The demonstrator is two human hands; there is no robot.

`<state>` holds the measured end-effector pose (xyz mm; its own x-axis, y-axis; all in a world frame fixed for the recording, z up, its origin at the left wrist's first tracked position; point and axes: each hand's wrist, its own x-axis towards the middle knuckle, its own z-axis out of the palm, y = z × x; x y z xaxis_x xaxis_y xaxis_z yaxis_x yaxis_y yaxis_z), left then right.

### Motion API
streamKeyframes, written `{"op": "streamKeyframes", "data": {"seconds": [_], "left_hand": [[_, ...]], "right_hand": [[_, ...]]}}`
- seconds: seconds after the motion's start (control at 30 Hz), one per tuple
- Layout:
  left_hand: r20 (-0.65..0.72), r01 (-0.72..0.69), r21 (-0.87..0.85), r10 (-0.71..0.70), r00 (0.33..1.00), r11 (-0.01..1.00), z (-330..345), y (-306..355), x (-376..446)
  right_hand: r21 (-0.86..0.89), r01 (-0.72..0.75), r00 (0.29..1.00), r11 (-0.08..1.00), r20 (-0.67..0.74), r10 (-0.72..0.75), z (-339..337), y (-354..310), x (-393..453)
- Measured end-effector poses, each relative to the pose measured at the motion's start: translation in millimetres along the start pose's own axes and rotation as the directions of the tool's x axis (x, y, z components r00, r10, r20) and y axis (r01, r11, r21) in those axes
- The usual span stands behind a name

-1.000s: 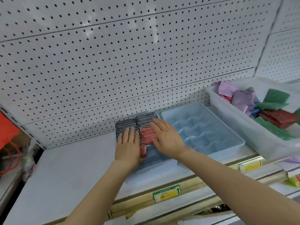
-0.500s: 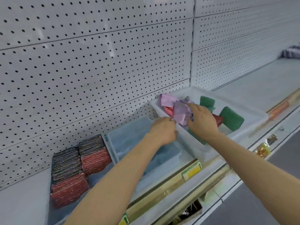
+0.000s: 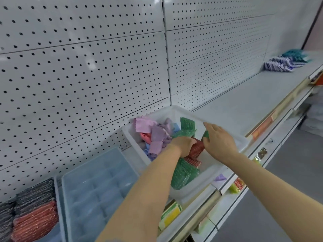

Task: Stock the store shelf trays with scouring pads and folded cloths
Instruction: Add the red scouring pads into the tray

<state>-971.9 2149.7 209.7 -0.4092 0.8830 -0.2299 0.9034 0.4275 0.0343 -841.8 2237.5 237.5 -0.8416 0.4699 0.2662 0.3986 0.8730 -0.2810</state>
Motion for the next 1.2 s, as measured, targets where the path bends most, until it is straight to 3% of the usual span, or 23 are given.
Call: {"op": "streamKeyframes", "data": {"seconds": [0.17, 0.3, 0.43, 0.53, 0.67, 0.73, 0.83, 0.9, 0.97, 1.03, 1.1, 1.2], "left_hand": [[-0.110, -0.008, 0.099, 0.019, 0.994, 0.995, 12, -14, 25], [-0.139, 0.106, 0.084, -0.094, 0.986, 0.991, -5, -25, 27], [-0.324, 0.251, 0.049, -0.222, 0.920, 0.967, -8, -38, 21], [-0.399, 0.312, -0.085, -0.320, 0.859, 0.946, -14, -50, 9], [-0.468, 0.287, -0.346, -0.430, 0.772, 0.893, -22, -66, -9], [-0.464, 0.268, -0.496, -0.513, 0.722, 0.826, -22, -72, -15], [-0.444, 0.219, -0.654, -0.602, 0.664, 0.724, -24, -78, -27], [-0.431, 0.224, -0.680, -0.628, 0.648, 0.698, -27, -80, -36], [-0.455, 0.241, -0.644, -0.616, 0.642, 0.727, -29, -84, -45], [-0.447, 0.209, -0.665, -0.607, 0.657, 0.716, -32, -89, -58], [-0.396, 0.161, -0.726, -0.597, 0.697, 0.669, -39, -90, -78], [-0.343, 0.085, -0.804, -0.577, 0.741, 0.588, -49, -91, -117]], "right_hand": [[0.002, 0.041, 0.999, 0.999, 0.030, -0.041, 4, 4, 16], [-0.018, 0.083, 0.997, 0.996, -0.007, -0.083, 10, 7, 29], [-0.046, 0.132, 0.991, 0.990, -0.025, -0.134, 20, 7, 42], [-0.112, 0.204, 0.953, 0.973, 0.252, -0.171, 32, -2, 56], [-0.071, 0.310, 0.720, 0.948, 0.669, -0.185, 60, -14, 68], [-0.072, 0.334, 0.631, 0.940, 0.757, -0.166, 73, -19, 69], [-0.117, 0.377, 0.609, 0.919, 0.779, -0.150, 83, -25, 74], [-0.070, 0.339, 0.631, 0.938, 0.757, -0.171, 79, -28, 77], [-0.036, 0.292, 0.721, 0.956, 0.665, -0.195, 67, -27, 80], [-0.016, 0.271, 0.827, 0.962, 0.515, -0.225, 50, -25, 83], [0.113, 0.256, 0.900, 0.960, 0.334, -0.280, 36, -26, 84], [0.339, 0.268, 0.915, 0.902, 0.203, -0.349, 13, -41, 73]]}}
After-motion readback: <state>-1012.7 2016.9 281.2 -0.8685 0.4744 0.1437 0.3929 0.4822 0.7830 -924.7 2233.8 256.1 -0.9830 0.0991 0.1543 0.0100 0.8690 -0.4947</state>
